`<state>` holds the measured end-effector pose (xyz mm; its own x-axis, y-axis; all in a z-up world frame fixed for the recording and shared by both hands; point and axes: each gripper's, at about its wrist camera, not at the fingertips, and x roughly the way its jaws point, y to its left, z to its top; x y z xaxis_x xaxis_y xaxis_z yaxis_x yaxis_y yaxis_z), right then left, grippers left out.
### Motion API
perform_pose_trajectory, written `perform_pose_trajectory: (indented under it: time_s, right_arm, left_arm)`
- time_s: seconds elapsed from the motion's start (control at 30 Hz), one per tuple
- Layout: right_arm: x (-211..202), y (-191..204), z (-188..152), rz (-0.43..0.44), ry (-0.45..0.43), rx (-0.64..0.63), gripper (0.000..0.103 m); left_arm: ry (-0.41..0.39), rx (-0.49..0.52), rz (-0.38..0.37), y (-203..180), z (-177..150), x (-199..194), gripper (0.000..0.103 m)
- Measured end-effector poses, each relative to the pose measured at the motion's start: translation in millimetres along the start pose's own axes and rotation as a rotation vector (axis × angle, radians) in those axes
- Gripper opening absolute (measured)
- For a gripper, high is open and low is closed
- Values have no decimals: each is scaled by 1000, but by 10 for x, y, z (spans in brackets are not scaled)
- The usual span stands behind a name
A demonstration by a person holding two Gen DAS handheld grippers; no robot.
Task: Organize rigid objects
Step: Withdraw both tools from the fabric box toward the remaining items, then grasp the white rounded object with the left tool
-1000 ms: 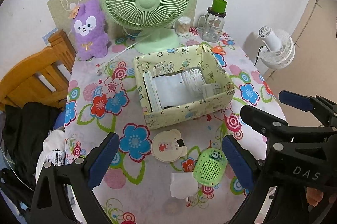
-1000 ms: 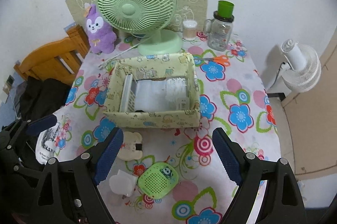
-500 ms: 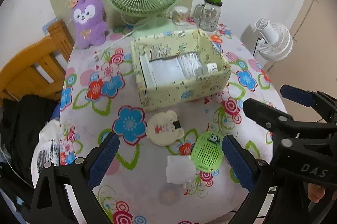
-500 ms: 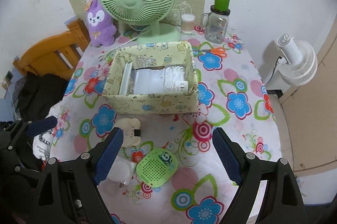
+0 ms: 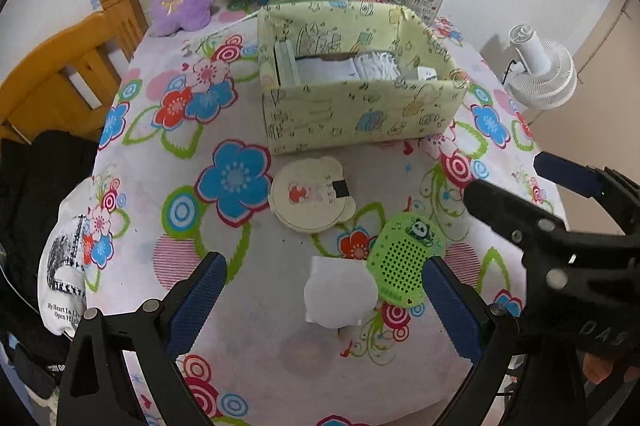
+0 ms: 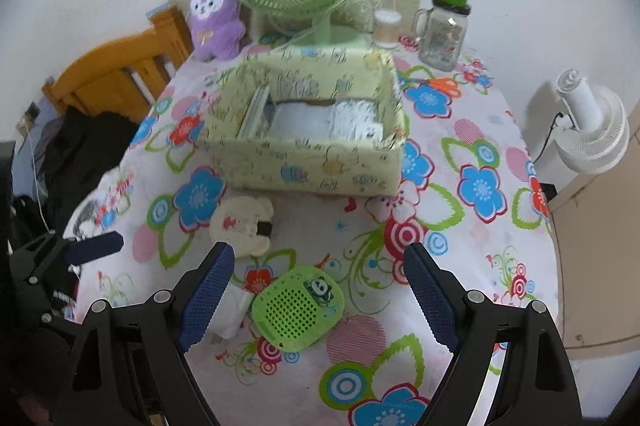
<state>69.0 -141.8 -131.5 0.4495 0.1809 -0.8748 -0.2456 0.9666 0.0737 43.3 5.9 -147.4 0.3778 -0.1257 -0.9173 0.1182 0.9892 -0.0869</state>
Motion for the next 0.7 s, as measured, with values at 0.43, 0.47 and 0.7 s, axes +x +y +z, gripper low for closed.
perform_pose_trajectory:
  time_s: [0.43, 0.47, 0.7]
  right_arm:
    - [379, -29, -250, 7, 73, -2, 88]
    - [399, -29, -261, 6, 78, -1, 88]
    - [524, -13, -336, 3, 109, 3, 88]
  left_arm:
    - [58, 39, 52, -68, -150, 361, 95]
    - [62, 43, 50, -74, -153, 383, 95]
    - [90, 60, 48, -88, -200, 527, 87]
